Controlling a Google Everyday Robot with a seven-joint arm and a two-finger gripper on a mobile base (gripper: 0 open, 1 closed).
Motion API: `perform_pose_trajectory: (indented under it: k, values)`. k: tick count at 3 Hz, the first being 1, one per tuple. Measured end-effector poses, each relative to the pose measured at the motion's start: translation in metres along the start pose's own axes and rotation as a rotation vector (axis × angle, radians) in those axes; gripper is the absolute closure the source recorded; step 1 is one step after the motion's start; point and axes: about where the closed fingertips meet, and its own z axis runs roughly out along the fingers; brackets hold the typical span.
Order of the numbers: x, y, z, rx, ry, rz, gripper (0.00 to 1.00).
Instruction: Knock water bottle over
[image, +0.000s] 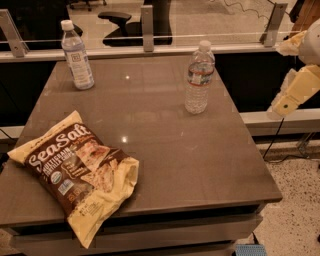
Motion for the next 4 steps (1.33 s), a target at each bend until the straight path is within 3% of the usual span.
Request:
perform_pose_trajectory:
  k: [1, 3, 4]
  values:
    - [-0.005, -0.012, 0.024, -0.045, -0.121, 0.065, 0.0]
    - [-0.027, -0.007, 0.073, -0.175, -0.393, 0.199, 0.0]
    - [-0.027, -0.007, 0.073, -0.175, -0.392, 0.198, 0.0]
